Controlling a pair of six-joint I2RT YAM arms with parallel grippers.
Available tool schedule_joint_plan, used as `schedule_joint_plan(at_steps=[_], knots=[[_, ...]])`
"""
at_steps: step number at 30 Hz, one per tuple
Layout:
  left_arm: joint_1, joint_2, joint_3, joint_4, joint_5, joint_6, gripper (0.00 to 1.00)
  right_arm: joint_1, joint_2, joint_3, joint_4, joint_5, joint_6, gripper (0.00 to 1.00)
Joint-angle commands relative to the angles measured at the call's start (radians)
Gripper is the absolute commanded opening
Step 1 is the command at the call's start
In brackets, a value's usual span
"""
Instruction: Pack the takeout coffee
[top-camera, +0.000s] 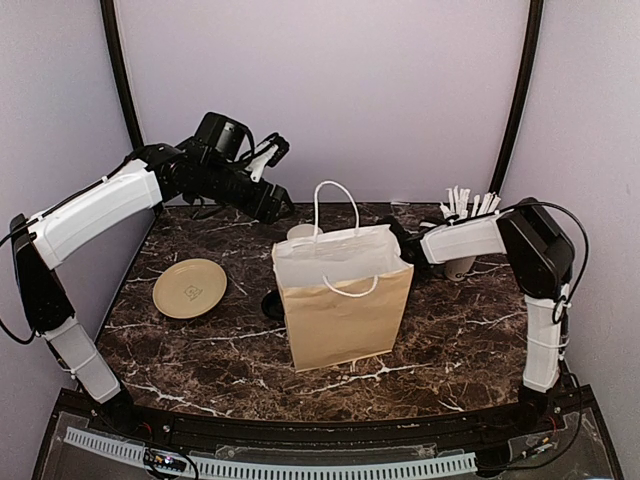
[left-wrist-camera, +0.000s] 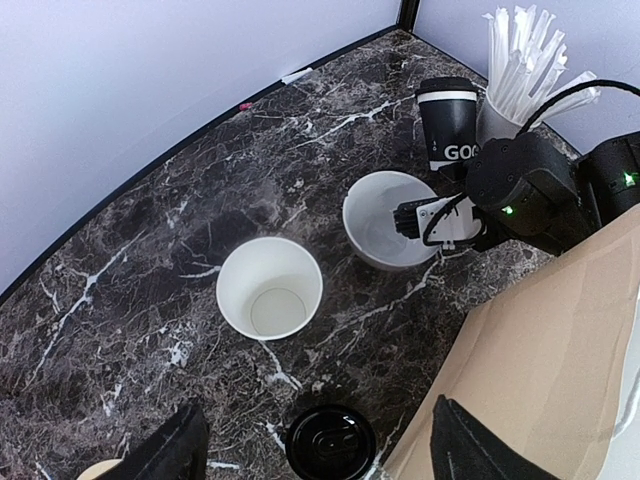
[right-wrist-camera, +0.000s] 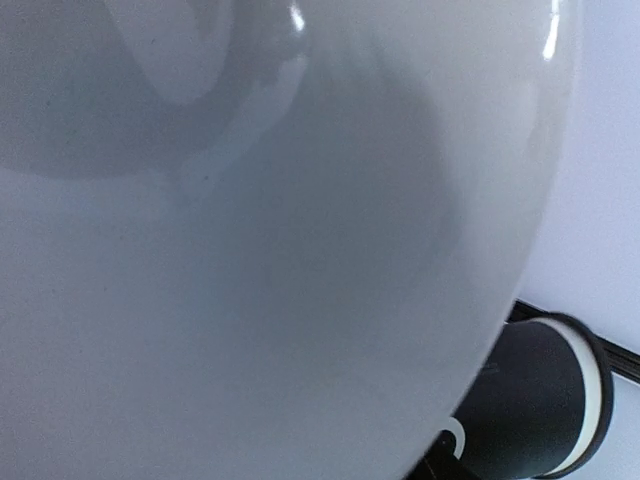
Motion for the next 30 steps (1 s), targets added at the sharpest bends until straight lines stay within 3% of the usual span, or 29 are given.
schedule_joint_plan(at_steps=[1, 19, 30], knots=[[0.006, -0.036, -0.016, 0.019, 0.024, -0.007, 0.79, -0.016, 0.015, -0.012, 0.018, 0.031, -0.003, 0.46], [0.006, -0.011, -0.014, 0.031, 0.051, -0.002, 0.79, -0.018, -0.033, -0.071, 0.175, 0.107, -0.158, 0.37], [0.005, -0.004, -0.003, 0.024, 0.063, -0.006, 0.79, -0.046, 0.01, -0.04, 0.246, 0.12, -0.215, 0.36]])
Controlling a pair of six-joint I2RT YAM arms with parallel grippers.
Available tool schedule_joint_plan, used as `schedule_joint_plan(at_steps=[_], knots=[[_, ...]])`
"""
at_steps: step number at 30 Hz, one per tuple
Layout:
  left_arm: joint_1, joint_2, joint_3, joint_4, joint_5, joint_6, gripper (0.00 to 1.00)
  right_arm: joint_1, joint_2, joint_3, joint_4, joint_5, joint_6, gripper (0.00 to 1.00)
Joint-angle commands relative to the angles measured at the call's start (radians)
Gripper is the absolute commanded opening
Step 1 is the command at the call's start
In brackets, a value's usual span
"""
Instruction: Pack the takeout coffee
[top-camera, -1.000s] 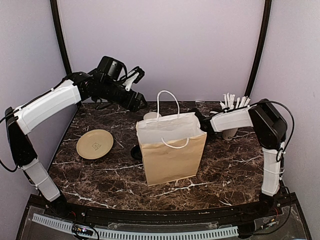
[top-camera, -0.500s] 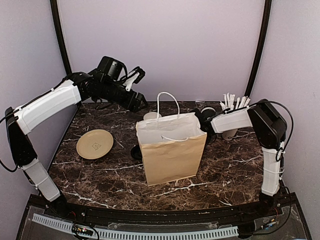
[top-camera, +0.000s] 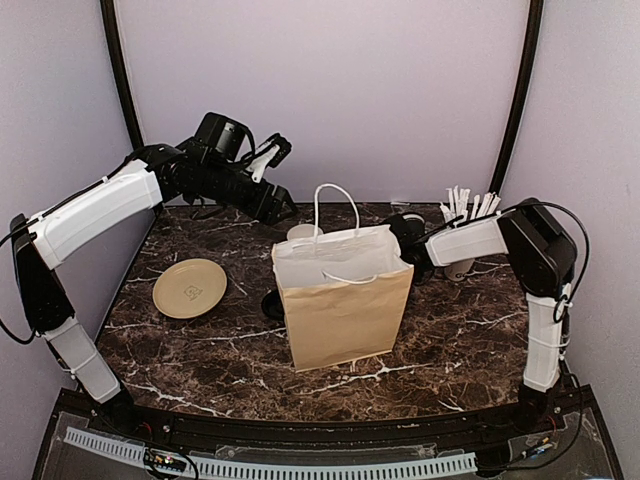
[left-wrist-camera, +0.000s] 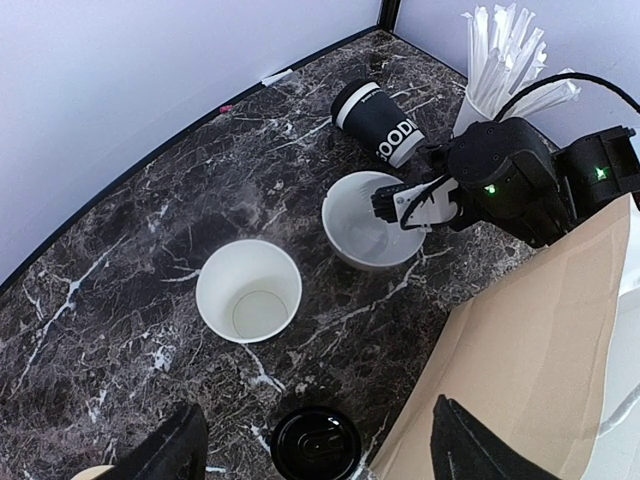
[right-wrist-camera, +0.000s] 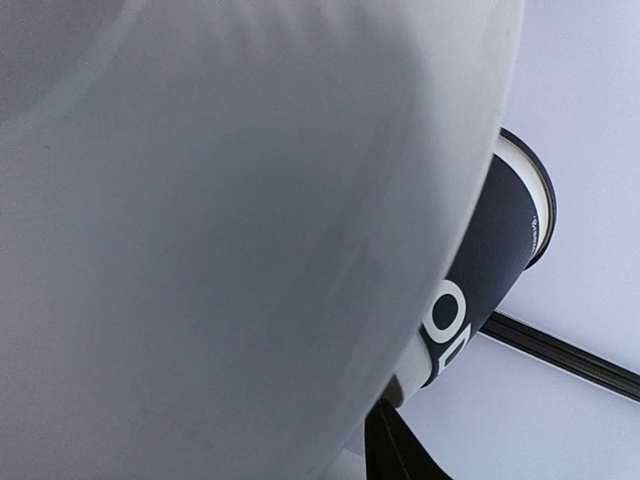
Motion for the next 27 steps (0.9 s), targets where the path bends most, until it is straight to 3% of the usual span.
schedule_joint_plan(at_steps=[1, 5, 10, 15, 27], knots=[[0.005, -0.005, 0.002, 0.017, 0.015, -0.006, 0.79, -0.021, 0.014, 0.013, 0.076, 0.025, -0.035, 0.36], [0.005, -0.001, 0.006, 0.017, 0.02, -0.008, 0.79, -0.033, 0.031, 0.0, 0.15, 0.034, -0.072, 0.24], [0.005, 0.006, 0.019, 0.011, 0.027, -0.007, 0.79, -0.045, 0.048, -0.014, 0.22, 0.038, -0.106, 0.19], [0.005, 0.006, 0.022, 0.007, 0.026, -0.008, 0.79, -0.051, 0.029, -0.069, 0.403, 0.072, -0.196, 0.0], [0.006, 0.007, 0.039, 0.027, 0.007, -0.008, 0.79, -0.039, -0.19, -0.007, 0.339, 0.052, -0.202, 0.0]])
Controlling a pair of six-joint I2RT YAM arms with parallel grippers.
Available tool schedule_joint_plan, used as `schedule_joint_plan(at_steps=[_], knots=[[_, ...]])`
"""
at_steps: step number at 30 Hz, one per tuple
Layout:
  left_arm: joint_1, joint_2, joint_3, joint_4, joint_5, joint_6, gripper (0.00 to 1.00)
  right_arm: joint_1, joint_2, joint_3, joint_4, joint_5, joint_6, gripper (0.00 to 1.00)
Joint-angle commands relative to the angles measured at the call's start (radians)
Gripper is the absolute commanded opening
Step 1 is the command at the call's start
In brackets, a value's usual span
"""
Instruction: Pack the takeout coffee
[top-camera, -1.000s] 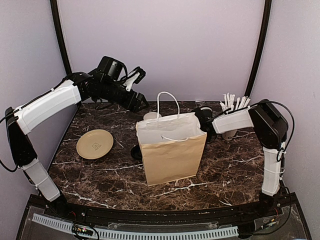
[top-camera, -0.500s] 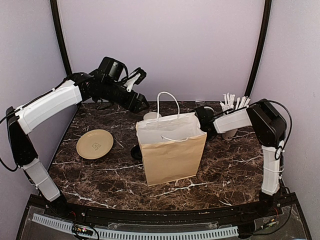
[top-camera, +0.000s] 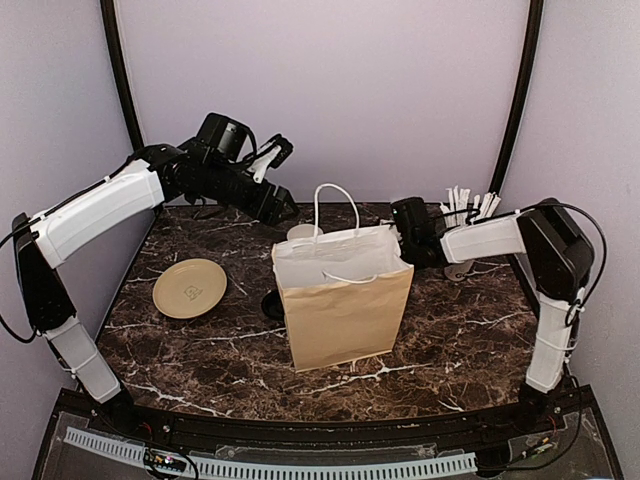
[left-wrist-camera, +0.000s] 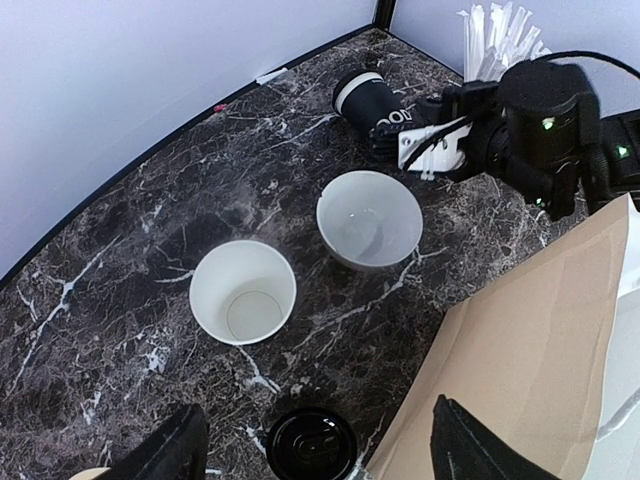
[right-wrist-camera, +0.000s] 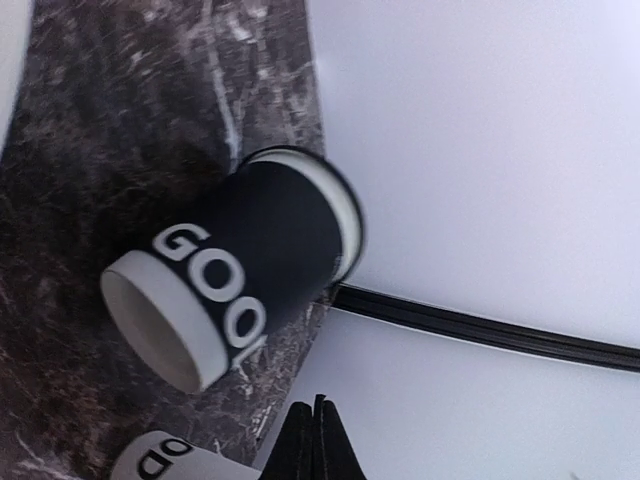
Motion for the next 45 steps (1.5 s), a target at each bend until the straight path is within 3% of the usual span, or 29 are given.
schedule_joint_plan(at_steps=[1, 4, 7, 8, 9, 10, 12, 14, 17, 21, 27, 35, 44, 45], knots=[[0.005, -0.001, 0.034, 0.029, -0.003, -0.007, 0.79, 0.006, -0.116, 0.075, -0.013, -0.006, 0.018, 0.0], [0.005, -0.003, 0.035, 0.035, 0.004, -0.02, 0.79, 0.01, -0.149, 0.108, -0.084, -0.029, 0.042, 0.0], [0.005, -0.013, 0.031, 0.037, -0.001, -0.036, 0.79, 0.0, -0.155, 0.224, -0.309, -0.112, 0.211, 0.0], [0.005, -0.017, 0.029, 0.038, -0.01, -0.041, 0.8, -0.007, -0.142, 0.289, -0.402, -0.155, 0.29, 0.12], [0.006, -0.019, 0.025, 0.04, -0.014, -0.042, 0.8, -0.014, -0.116, 0.366, -0.513, -0.207, 0.384, 0.34], [0.006, -0.021, 0.018, 0.044, -0.018, -0.047, 0.81, -0.023, -0.08, 0.447, -0.621, -0.268, 0.47, 0.45], [0.006, -0.02, 0.009, 0.051, -0.019, -0.058, 0.81, -0.042, 0.008, 0.599, -0.799, -0.395, 0.627, 0.51], [0.005, -0.018, 0.002, 0.052, -0.013, -0.07, 0.81, -0.052, 0.098, 0.704, -0.906, -0.503, 0.746, 0.49], [0.006, -0.028, -0.012, 0.056, -0.002, -0.078, 0.81, -0.046, 0.149, 0.726, -0.896, -0.541, 0.797, 0.48], [0.006, -0.062, -0.042, 0.073, -0.01, -0.082, 0.81, -0.045, 0.173, 0.72, -0.824, -0.45, 0.835, 0.51], [0.006, -0.073, -0.071, 0.091, -0.013, -0.086, 0.81, -0.056, 0.245, 0.821, -0.889, -0.379, 0.979, 0.65], [0.005, -0.074, -0.098, 0.106, 0.005, -0.096, 0.81, -0.058, 0.244, 0.724, -0.871, -0.314, 1.094, 0.68], [0.006, -0.099, -0.142, 0.12, 0.003, -0.106, 0.81, -0.064, 0.263, 0.691, -0.813, -0.088, 1.185, 0.66], [0.005, -0.098, -0.143, 0.121, 0.002, -0.106, 0.81, -0.064, 0.273, 0.69, -0.817, -0.067, 1.21, 0.73]])
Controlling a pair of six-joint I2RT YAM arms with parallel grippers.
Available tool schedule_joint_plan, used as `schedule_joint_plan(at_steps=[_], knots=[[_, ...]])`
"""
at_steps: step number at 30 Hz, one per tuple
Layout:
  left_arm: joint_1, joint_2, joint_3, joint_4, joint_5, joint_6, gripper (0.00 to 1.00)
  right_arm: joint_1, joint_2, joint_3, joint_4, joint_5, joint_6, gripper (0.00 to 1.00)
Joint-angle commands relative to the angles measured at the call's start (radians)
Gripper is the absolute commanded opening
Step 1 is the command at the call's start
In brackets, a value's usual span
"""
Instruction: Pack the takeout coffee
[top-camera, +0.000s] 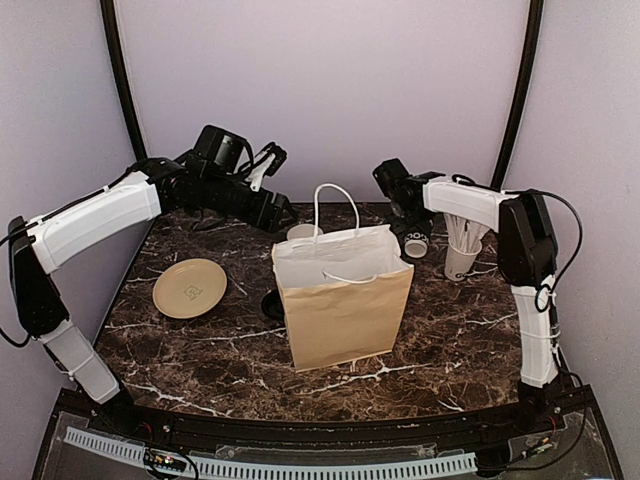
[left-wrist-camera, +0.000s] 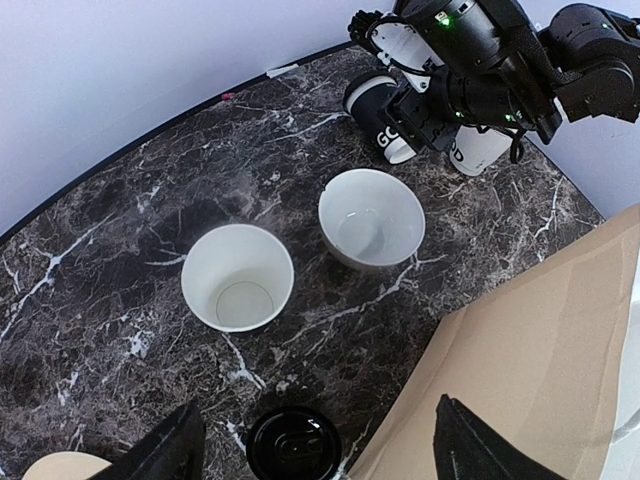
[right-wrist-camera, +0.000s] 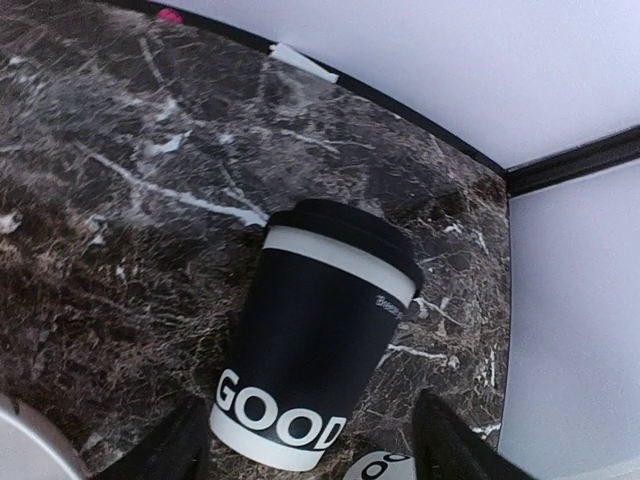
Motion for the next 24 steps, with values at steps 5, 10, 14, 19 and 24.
schedule_joint_plan(at_steps=[5, 10, 14, 19, 24], knots=[[0.006, -0.052, -0.028, 0.029, 0.014, -0.006, 0.81, -0.014, 0.055, -0.009, 0.011, 0.095, 0.155, 0.89], [0.006, -0.056, -0.034, 0.029, 0.019, -0.009, 0.81, -0.017, 0.084, 0.012, -0.009, 0.054, 0.19, 0.89], [0.006, -0.066, -0.051, 0.029, 0.013, -0.01, 0.81, -0.034, 0.101, 0.029, -0.023, 0.042, 0.226, 0.88], [0.005, -0.067, -0.058, 0.029, 0.014, -0.011, 0.81, -0.053, 0.129, 0.044, -0.034, 0.026, 0.244, 0.89], [0.006, -0.062, -0.048, 0.028, 0.017, -0.012, 0.81, -0.077, 0.174, 0.07, -0.046, 0.002, 0.263, 0.91]])
